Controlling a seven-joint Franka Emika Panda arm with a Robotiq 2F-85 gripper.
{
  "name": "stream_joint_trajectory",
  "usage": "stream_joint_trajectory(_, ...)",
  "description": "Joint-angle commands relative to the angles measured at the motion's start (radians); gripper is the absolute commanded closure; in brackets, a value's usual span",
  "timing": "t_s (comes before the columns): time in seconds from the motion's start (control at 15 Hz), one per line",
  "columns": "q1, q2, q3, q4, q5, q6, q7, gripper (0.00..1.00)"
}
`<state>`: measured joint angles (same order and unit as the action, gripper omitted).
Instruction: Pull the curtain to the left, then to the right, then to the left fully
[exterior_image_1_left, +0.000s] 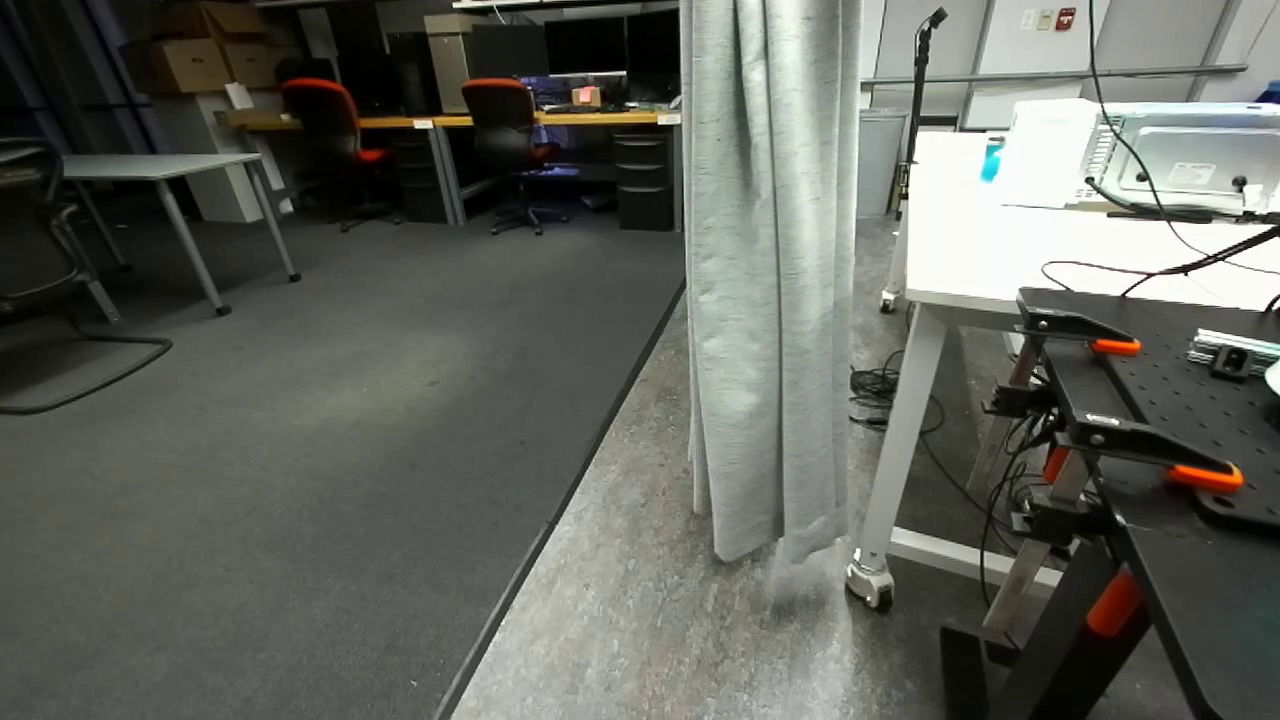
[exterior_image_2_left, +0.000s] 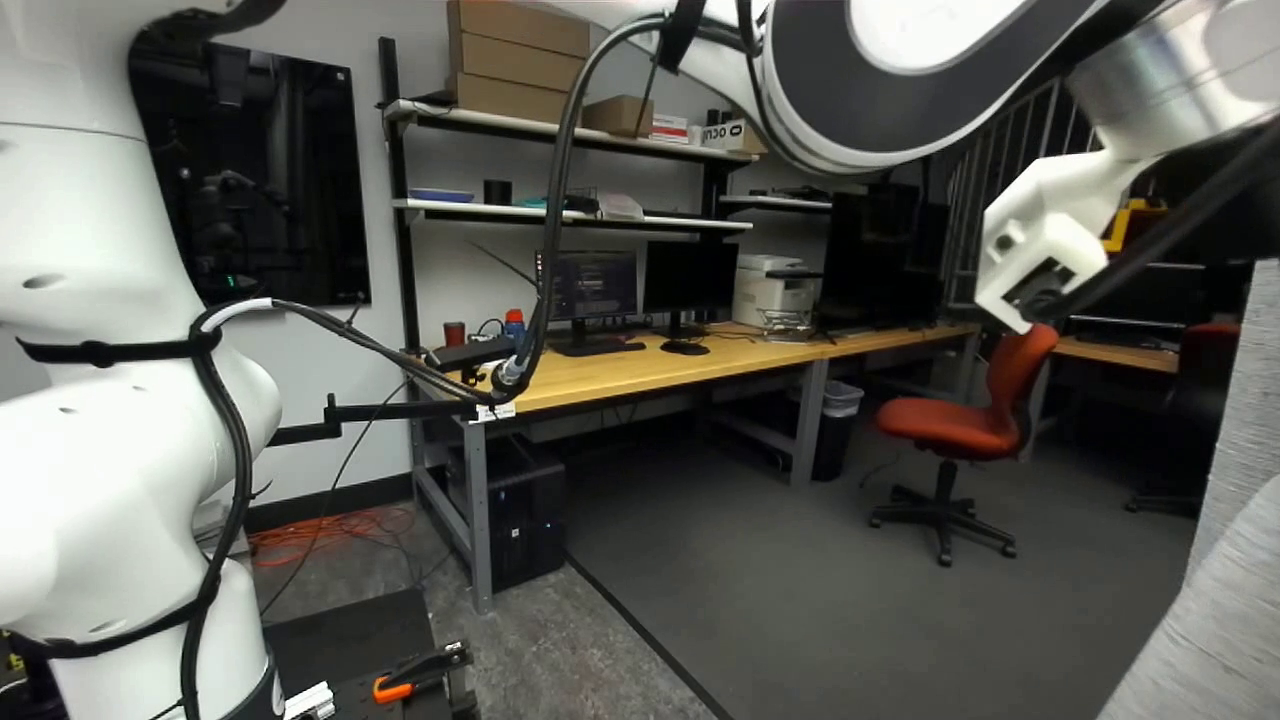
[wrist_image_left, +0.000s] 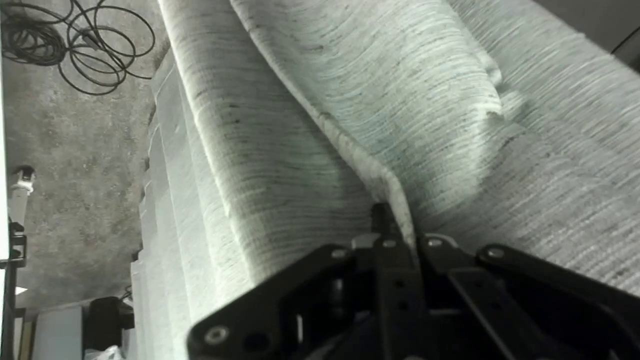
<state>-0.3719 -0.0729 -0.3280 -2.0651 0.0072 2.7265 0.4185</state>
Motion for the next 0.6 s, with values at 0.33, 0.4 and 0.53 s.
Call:
stream_joint_trajectory(0.33,-0.061,0.185,-0.117,0.19,0.387,-0.141,-0.213,0.99)
stream_joint_trajectory(0.4,-0.073,0.197,-0.123,0.208,0.424,-0.166,-0.233,0.99)
stream_joint_trajectory(0.53,-0.102,0.217,-0.139,0.238,0.48,-0.207,-0.256,0.99)
